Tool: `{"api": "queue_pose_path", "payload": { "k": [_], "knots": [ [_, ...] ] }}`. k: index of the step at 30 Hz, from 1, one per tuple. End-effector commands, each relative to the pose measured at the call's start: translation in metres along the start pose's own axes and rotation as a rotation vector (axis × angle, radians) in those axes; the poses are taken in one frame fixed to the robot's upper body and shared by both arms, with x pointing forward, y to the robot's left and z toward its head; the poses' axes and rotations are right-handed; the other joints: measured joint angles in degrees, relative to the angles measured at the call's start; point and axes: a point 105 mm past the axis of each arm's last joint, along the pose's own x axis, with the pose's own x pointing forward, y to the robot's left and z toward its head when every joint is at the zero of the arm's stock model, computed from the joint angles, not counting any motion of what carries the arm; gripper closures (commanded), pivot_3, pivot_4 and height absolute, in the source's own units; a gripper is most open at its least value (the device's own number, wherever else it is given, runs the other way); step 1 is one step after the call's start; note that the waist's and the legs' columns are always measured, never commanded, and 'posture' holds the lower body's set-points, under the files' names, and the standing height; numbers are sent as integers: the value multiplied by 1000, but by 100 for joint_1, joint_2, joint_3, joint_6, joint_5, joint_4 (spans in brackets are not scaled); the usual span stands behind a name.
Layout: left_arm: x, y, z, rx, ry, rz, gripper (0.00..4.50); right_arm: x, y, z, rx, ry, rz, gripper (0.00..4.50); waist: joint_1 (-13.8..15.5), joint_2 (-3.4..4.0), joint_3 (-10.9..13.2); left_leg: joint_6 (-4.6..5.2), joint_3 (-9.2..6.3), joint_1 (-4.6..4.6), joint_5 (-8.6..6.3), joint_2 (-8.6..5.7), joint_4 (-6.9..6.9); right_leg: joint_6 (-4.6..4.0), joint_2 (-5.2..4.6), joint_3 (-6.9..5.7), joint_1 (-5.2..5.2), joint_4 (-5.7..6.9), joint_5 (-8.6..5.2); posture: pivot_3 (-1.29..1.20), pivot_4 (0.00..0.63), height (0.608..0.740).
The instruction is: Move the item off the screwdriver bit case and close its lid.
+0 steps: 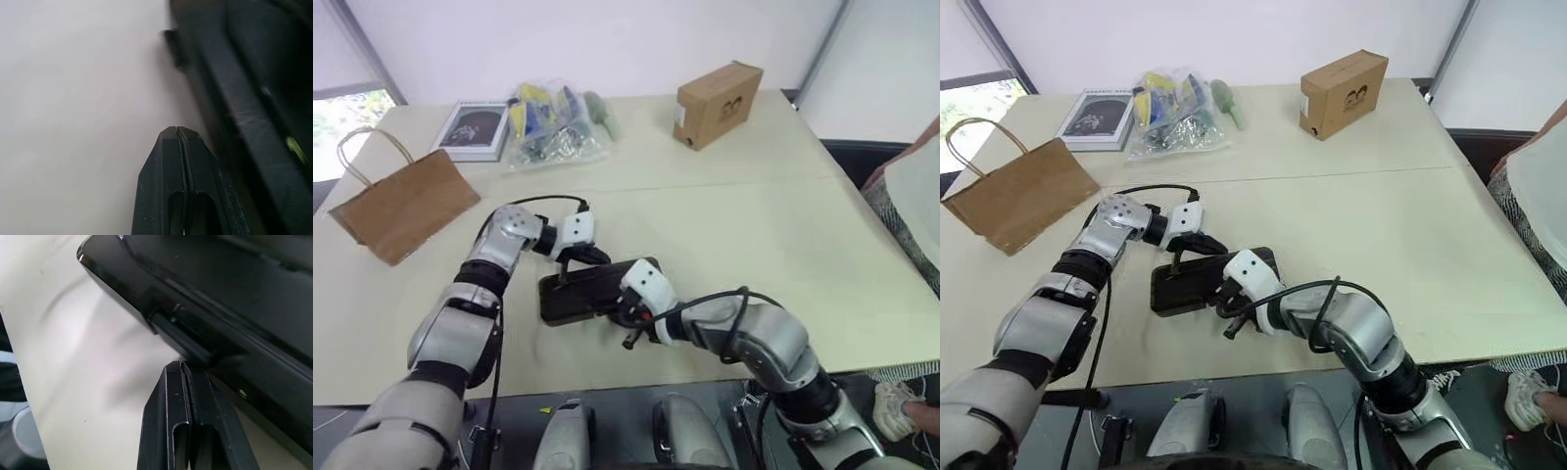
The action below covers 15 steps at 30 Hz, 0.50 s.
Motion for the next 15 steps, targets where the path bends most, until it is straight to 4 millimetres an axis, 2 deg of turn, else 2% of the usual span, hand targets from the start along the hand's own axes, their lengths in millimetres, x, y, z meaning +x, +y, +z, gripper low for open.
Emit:
{"api": "queue_pose_path", "payload": {
  "k": [1,4,8,10,15],
  "knots": [
    [-11,12,-23,-31,75,162,4500,-16,10,9,-43,-44,62,4476,-6,3,-8,0,-1,3,0,0,0,0,1,0,2,0,0,0,150,740],
    [-30,30,-21,-52,48,300,4500,-31,15,4,-62,-35,114,4476,-34,-3,-5,0,-4,0,0,2,0,2,3,-1,0,-1,-2,0,150,740],
    [-52,43,-12,-103,-51,414,4500,-55,7,5,-105,-43,120,4476,-19,-28,15,0,-3,-31,0,2,-1,3,3,-3,-32,-1,-2,0,150,740],
    [-61,41,-7,-121,-98,433,4500,-67,-1,7,-122,-52,108,4476,-21,-40,22,0,-4,-37,0,3,-1,3,1,-5,-36,-4,-2,0,150,740],
    [-84,19,13,-189,-212,458,4500,-97,-20,10,-180,-47,47,4476,-17,-38,26,0,-8,-35,0,7,-4,3,-5,-5,-34,-9,-2,0,150,740]
  ]
}}
